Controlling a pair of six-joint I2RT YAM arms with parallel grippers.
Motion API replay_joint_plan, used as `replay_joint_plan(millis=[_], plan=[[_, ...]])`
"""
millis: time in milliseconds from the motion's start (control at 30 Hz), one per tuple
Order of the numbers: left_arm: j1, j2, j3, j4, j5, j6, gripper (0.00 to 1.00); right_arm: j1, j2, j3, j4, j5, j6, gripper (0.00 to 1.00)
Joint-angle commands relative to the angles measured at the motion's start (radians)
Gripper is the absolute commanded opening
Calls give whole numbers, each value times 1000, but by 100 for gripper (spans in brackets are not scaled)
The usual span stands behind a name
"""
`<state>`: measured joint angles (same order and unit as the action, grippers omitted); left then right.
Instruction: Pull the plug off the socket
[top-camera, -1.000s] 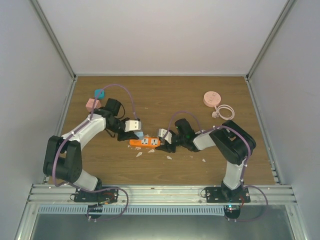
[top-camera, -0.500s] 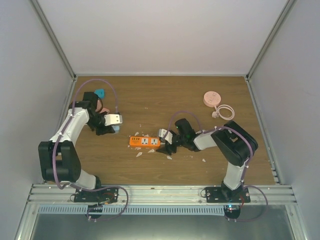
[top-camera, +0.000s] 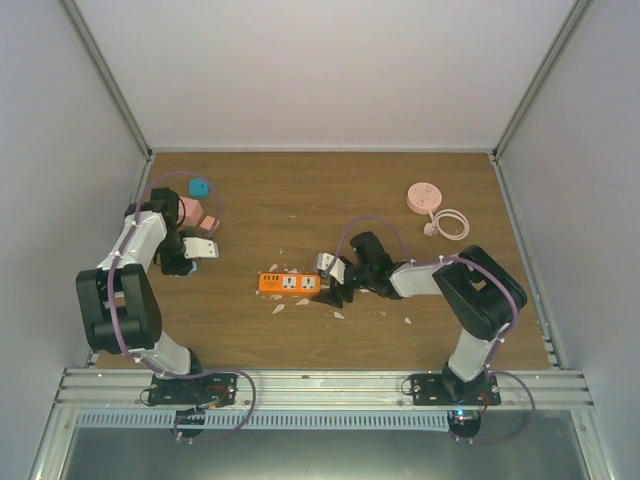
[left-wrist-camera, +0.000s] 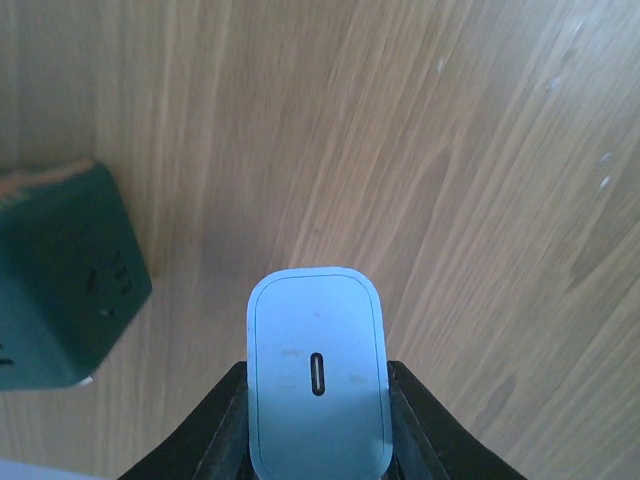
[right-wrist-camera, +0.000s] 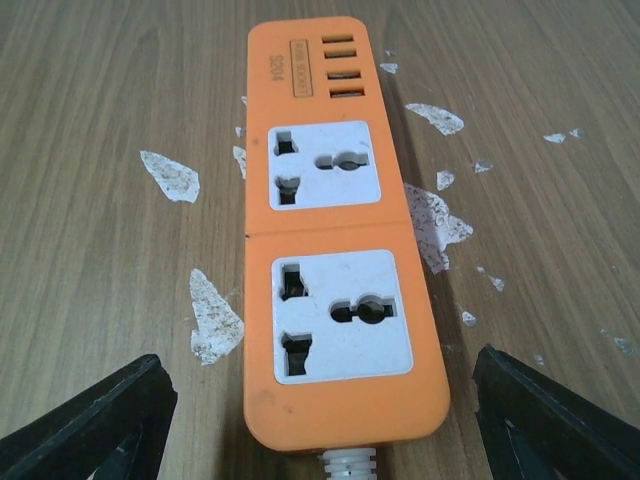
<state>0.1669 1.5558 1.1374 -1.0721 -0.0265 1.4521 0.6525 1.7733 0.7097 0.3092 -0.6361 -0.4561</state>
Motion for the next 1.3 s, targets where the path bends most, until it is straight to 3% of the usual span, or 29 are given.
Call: replay_joint_plan(millis=[0,467,900,1267], plan=[[11,46,3,38,-160,5,22,7,-40,25,-45,-13,-17,83],[-24,132,-41,104,-276,-58,29,3,-66,51,-114,-7,-42,83],[-80,162,-39,91,-252,-116,62,-23,-119,130,-302,15,-135,83],[-96,179,88,-17,-97,-190,84,-96,-201,169,-539,33,-220,83]])
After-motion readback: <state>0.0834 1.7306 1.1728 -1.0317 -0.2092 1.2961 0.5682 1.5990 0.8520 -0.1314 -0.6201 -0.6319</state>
